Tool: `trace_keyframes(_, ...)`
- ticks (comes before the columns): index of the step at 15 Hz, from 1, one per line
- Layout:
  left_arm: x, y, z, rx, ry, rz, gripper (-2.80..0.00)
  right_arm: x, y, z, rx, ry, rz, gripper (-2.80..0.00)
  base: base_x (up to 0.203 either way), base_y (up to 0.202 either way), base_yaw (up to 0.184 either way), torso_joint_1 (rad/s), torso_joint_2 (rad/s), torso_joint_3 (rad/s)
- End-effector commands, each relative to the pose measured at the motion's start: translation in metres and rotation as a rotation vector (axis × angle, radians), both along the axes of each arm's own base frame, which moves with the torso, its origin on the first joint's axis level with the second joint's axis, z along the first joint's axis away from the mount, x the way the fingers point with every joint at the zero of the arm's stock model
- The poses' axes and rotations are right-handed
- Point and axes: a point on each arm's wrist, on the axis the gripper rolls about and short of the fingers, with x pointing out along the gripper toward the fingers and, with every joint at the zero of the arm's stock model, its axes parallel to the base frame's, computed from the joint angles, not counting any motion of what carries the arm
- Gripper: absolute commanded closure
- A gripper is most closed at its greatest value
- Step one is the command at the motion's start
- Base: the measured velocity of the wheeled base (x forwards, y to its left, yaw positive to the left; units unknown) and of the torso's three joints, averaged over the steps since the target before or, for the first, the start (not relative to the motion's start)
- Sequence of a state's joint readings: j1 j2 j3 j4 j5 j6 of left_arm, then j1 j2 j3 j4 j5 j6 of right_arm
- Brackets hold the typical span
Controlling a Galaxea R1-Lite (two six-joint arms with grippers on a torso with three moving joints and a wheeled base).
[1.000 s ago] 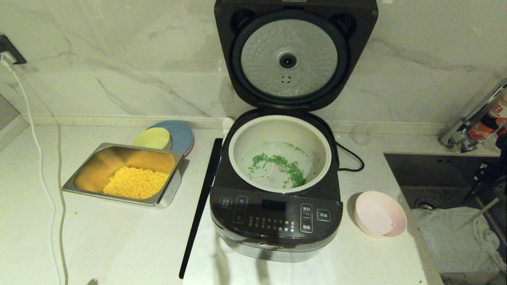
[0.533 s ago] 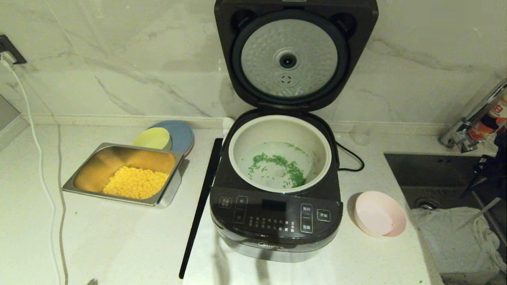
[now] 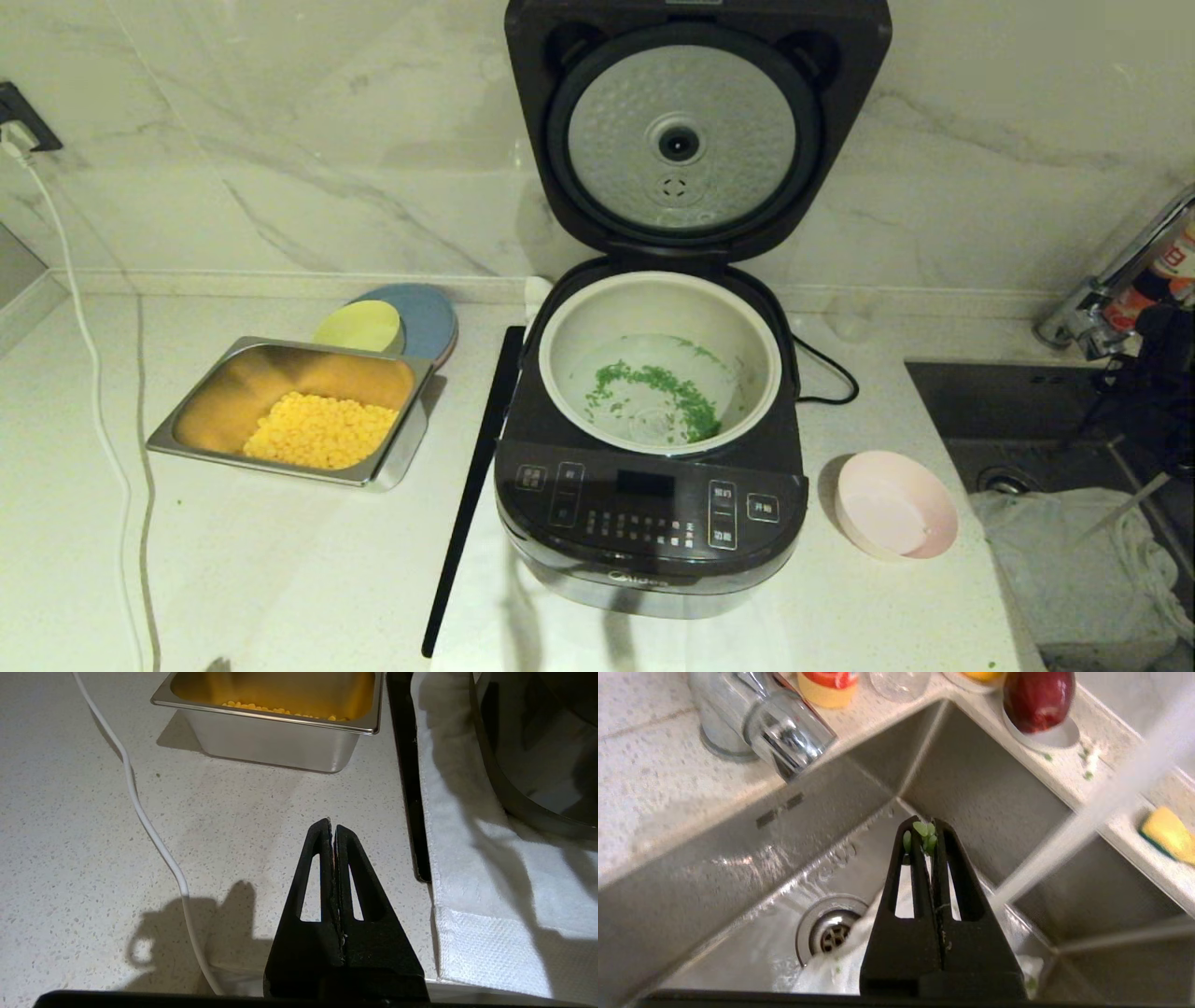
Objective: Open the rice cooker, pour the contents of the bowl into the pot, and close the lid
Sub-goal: Turn off the tap
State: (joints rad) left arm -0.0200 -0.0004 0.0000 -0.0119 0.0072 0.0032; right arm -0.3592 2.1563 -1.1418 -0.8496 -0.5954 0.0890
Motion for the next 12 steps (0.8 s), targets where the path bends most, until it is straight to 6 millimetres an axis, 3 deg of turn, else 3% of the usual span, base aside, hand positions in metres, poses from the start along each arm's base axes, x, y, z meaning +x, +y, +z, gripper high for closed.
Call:
trace_keyframes(1,0.001,0.0,-0.003,0.0,0.008,0.001,0.0,0.012,-0.002,-0.006,-0.012,0.001,-0.01,0.0,0.0,0.0,0.0,0.0,0.0,0.0)
trace_keyframes(12,0.001,0.0,-0.003,0.0,0.008,0.001,0.0,0.048,0.008,-0.001,-0.071,-0.033,-0.002,0.0,0.0,0.0,0.0,0.0,0.0,0.0)
